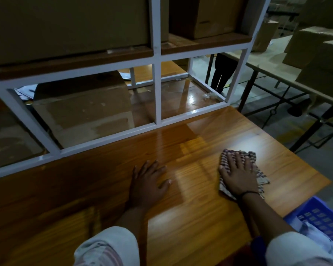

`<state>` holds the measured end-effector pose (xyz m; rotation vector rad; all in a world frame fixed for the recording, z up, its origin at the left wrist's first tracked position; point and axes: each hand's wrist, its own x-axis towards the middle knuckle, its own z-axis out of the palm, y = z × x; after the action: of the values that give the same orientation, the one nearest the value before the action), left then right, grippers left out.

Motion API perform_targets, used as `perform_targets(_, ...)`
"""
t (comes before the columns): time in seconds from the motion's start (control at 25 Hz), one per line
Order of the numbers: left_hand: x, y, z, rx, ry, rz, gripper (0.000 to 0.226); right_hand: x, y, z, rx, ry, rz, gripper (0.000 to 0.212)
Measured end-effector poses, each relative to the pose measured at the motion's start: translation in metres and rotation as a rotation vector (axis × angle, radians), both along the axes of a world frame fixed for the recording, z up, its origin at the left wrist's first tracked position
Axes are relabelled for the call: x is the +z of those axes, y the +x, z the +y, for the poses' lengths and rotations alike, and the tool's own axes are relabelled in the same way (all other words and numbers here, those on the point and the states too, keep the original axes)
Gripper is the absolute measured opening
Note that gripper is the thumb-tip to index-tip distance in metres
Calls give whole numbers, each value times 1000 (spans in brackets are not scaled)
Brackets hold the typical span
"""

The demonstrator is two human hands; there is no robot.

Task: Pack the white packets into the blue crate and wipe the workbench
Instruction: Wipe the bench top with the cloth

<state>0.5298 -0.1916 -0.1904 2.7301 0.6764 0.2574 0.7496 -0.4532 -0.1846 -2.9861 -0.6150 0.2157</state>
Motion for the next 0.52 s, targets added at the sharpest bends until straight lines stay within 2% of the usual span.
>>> perform_targets(0.08,0,1,-1,4,3,-11,61,0,7,25,-9,21,4,75)
perform_targets(0.16,-1,2,0,7,7,-9,62,2,-1,57,101,34,-7,75)
perform_targets(0.32,0,4,0,5,9,24,64,8,-55,98,561,25,-26,74)
perform_targets(0.4,1,4,-1,12,0,28,63,10,-62,93,700,22,-9,73)
perform_targets(0.52,0,5,-1,28,10,39,65,9,-19,77,639,63,-67,79)
